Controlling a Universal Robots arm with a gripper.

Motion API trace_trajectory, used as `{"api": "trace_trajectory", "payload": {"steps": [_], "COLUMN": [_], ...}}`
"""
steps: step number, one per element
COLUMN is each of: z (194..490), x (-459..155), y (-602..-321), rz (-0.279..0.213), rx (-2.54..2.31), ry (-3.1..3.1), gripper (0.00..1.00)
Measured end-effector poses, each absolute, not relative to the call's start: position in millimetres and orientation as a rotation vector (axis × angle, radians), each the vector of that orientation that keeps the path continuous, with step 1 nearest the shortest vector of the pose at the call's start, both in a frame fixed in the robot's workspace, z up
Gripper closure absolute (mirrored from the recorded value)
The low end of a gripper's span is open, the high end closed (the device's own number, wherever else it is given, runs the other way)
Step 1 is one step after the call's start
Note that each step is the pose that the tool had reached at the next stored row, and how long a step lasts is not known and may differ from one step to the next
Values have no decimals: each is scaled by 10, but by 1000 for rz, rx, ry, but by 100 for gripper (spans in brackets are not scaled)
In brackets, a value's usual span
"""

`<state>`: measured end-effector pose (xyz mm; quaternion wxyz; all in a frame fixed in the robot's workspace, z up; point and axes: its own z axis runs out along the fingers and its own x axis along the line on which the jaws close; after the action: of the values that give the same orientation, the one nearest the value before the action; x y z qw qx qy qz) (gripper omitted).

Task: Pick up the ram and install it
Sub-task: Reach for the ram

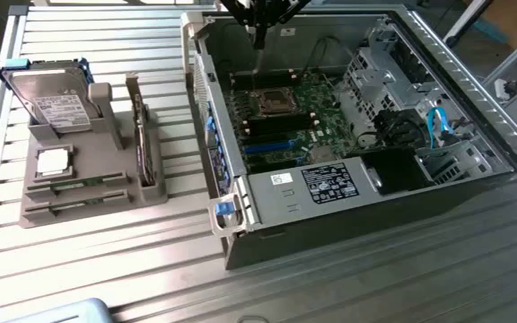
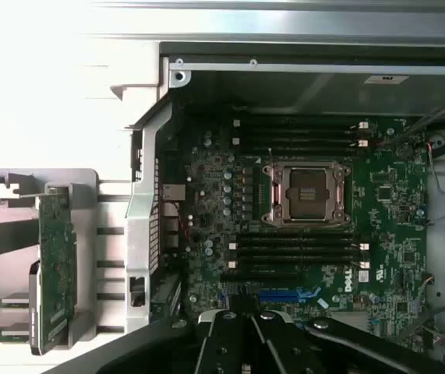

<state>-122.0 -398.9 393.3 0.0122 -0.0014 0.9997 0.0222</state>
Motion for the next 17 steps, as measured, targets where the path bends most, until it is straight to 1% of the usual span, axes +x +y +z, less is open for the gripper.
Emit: {"api": "trace_trajectory", "payload": {"steps": [7,17], "z": [3933,3932], "x": [-1304,-1917], "y": [-3990,-3989], "rz": [69,70], "rx": [-4,-5], "ry": [3116,3115], "gripper": [89,89]}}
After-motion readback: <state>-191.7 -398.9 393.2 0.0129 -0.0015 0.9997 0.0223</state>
